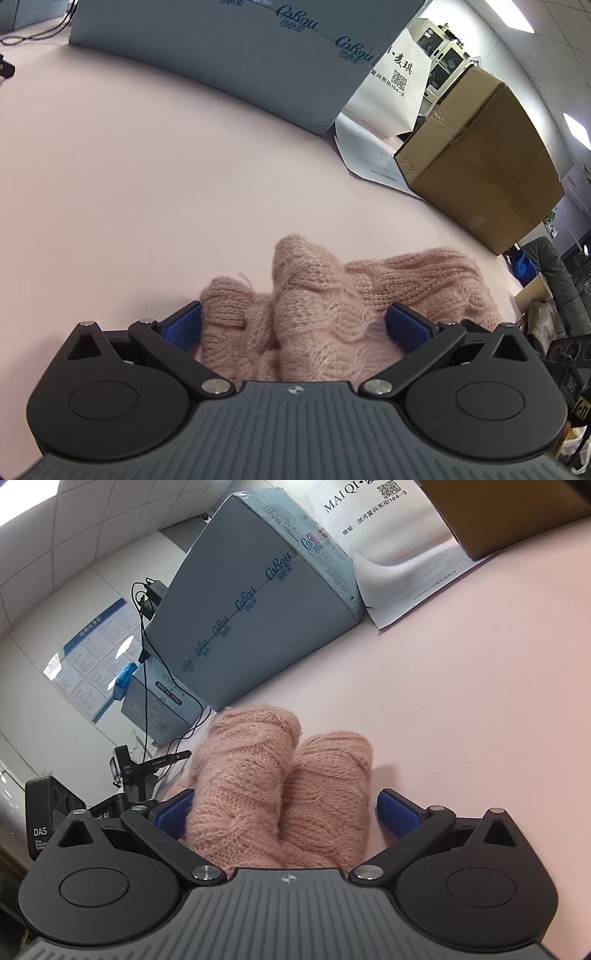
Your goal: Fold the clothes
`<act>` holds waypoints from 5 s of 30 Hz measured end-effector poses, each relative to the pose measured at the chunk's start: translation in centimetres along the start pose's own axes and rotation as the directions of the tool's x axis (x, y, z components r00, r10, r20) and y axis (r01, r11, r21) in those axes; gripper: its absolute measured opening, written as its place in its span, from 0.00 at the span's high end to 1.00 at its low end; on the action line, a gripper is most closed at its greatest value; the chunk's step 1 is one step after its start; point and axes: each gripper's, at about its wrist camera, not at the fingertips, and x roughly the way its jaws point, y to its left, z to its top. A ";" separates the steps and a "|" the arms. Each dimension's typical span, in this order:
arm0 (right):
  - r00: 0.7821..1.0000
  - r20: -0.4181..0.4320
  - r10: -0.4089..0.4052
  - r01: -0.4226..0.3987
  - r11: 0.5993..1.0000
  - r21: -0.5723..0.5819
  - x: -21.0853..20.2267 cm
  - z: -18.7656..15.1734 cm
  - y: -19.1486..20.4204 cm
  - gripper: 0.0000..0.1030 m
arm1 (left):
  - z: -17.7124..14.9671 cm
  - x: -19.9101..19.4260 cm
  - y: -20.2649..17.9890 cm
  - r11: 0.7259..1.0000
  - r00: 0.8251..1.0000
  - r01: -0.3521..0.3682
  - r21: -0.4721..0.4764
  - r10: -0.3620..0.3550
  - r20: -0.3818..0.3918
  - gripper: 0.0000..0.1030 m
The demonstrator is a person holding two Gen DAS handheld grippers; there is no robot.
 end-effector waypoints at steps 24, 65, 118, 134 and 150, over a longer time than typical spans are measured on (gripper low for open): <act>0.994 0.053 0.093 -0.100 0.984 0.148 -1.9 0.3 -1.7 0.70 | 1.6 0.5 2.9 0.968 0.972 0.194 -0.162 -0.211 -0.099 0.70; 0.517 0.566 -0.641 0.552 0.756 0.352 -14.8 8.6 -15.1 0.51 | 4.8 27.7 -29.9 0.918 0.973 0.220 0.329 -0.183 -0.139 0.13; 0.665 0.630 -0.400 0.468 0.881 0.065 -4.0 6.0 2.9 0.00 | 11.1 12.1 -11.8 0.966 0.953 -0.137 0.221 0.067 0.296 0.00; 0.687 0.222 -0.692 0.726 0.650 -0.224 12.7 4.6 5.9 0.00 | 10.2 16.2 -4.5 0.808 0.848 -0.519 0.278 0.446 0.286 0.00; 0.668 0.224 -0.710 0.744 0.621 -0.247 13.1 5.1 4.9 0.00 | 10.5 15.8 -4.0 0.832 0.861 -0.494 0.253 0.428 0.273 0.00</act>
